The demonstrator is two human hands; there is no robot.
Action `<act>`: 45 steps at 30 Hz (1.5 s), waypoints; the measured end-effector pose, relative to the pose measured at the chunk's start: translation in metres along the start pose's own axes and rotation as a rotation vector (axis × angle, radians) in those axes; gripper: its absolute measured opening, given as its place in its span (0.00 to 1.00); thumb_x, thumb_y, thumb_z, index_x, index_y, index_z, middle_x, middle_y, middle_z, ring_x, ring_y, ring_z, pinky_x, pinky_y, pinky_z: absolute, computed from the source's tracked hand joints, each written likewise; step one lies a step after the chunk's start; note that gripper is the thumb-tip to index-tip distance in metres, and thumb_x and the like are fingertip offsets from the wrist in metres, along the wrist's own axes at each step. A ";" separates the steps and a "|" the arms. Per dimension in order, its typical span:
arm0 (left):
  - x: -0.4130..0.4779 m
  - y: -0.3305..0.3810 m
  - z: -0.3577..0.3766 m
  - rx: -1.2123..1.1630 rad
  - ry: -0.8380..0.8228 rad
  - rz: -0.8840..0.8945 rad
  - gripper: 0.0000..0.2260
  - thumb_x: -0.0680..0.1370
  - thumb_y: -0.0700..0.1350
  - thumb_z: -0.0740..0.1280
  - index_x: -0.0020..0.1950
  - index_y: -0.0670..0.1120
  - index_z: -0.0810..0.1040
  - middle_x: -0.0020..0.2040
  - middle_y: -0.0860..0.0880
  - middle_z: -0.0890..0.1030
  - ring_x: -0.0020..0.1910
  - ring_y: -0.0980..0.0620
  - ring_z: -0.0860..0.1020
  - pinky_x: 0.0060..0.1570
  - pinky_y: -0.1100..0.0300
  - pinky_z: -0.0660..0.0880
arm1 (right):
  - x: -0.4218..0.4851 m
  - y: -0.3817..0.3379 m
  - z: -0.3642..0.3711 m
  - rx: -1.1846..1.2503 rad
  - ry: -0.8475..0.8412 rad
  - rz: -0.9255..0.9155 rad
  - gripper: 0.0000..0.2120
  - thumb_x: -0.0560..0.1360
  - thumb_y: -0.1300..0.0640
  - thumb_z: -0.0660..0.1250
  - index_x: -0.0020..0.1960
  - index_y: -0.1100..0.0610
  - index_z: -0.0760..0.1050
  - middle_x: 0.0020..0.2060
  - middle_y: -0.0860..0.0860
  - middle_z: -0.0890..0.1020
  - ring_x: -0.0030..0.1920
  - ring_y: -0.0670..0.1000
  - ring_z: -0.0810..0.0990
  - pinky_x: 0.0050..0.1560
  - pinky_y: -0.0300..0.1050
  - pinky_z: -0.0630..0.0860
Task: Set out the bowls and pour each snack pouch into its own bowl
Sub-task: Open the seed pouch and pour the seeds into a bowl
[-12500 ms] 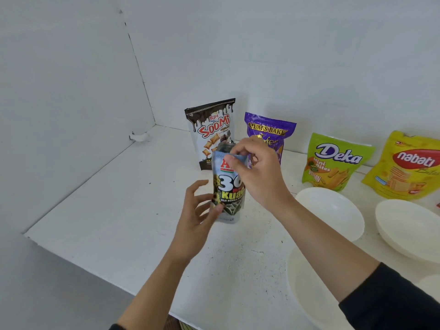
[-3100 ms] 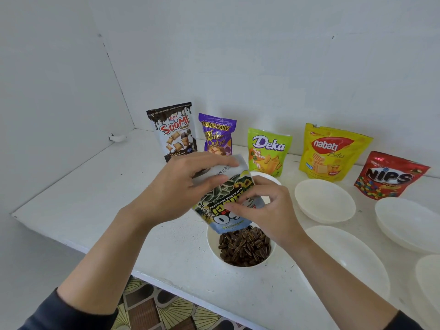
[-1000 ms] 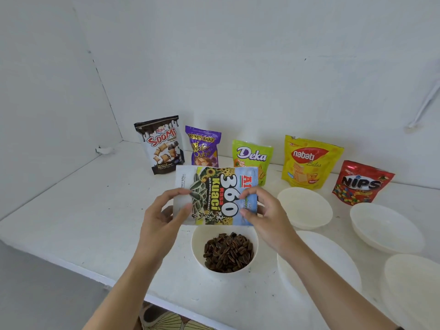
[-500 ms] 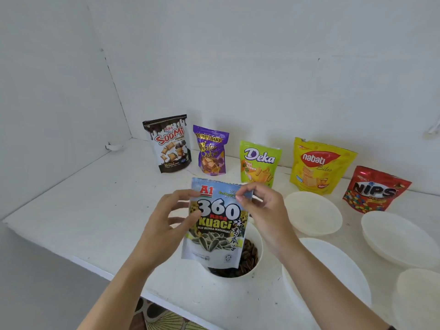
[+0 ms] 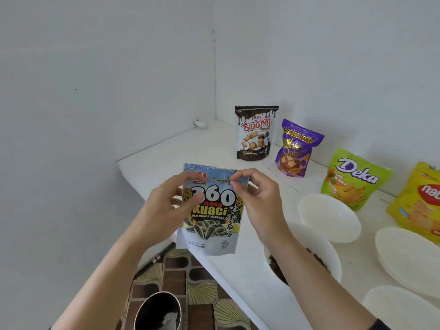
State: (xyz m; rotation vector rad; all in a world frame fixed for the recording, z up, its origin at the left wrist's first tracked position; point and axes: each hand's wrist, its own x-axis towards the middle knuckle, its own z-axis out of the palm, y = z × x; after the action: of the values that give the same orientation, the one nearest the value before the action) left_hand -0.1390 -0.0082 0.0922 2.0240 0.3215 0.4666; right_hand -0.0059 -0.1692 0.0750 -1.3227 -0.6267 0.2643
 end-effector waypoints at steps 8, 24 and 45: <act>-0.049 -0.052 -0.088 0.285 0.237 -0.169 0.07 0.80 0.52 0.69 0.56 0.64 0.80 0.52 0.57 0.80 0.50 0.61 0.79 0.50 0.60 0.78 | 0.018 0.041 0.109 -0.125 -0.136 -0.014 0.08 0.78 0.66 0.69 0.44 0.55 0.79 0.43 0.46 0.84 0.46 0.50 0.85 0.45 0.47 0.84; -0.123 -0.218 -0.141 0.222 0.182 -0.458 0.07 0.81 0.54 0.68 0.57 0.57 0.81 0.44 0.54 0.83 0.42 0.57 0.82 0.47 0.57 0.81 | -0.025 0.209 0.271 -0.284 -0.394 0.100 0.03 0.78 0.64 0.70 0.48 0.58 0.81 0.45 0.47 0.84 0.49 0.45 0.83 0.47 0.32 0.77; -0.197 -0.595 0.020 0.141 0.043 -0.723 0.09 0.83 0.55 0.63 0.58 0.56 0.80 0.48 0.55 0.83 0.45 0.60 0.83 0.46 0.53 0.82 | -0.136 0.662 0.225 -0.495 -0.610 0.446 0.12 0.75 0.63 0.72 0.55 0.51 0.81 0.56 0.46 0.81 0.60 0.44 0.79 0.63 0.55 0.78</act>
State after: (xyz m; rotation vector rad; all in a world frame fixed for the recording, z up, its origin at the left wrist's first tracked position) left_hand -0.3231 0.1755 -0.4786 1.8681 1.0849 0.0308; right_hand -0.1328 0.1069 -0.5695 -1.8746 -0.9390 0.9476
